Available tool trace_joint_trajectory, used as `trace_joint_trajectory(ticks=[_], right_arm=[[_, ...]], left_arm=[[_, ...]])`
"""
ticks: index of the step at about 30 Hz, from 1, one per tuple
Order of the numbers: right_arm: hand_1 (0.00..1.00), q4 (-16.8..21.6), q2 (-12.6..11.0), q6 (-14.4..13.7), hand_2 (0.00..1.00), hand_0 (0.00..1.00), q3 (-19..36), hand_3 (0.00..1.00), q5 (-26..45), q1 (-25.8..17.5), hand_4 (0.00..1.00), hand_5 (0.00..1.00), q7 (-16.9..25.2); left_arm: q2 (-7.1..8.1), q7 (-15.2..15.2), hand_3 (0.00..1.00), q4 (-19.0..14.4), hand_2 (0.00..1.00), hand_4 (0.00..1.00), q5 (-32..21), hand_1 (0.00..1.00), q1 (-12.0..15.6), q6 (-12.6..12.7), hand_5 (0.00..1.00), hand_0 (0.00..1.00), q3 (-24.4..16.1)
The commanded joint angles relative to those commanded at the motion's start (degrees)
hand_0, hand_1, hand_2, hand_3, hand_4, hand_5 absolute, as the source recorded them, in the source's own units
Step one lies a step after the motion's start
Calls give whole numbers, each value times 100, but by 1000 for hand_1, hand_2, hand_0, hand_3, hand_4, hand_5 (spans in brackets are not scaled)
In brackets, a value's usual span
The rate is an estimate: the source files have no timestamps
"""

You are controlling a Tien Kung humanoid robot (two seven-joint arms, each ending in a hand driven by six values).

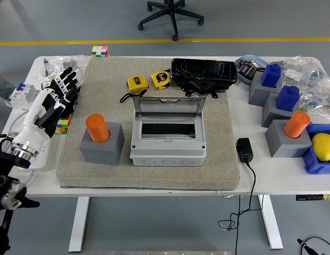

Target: Fetch the battery,place it into the box,close the lid of the box

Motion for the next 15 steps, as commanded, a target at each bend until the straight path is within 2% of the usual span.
trace_joint_trajectory(ticks=[9,15], right_arm=[[846,0,-1,-1,823,884,1,853,-29,-11,998,998,-7],[846,0,4,-2,823,883,-41,853,-2,-4,998,998,-7]], left_arm=[[-90,-28,998,43,998,998,-65,998,50,-19,705,998,139],[-94,31,998,151,998,998,-34,998,52,-77,722,998,188]])
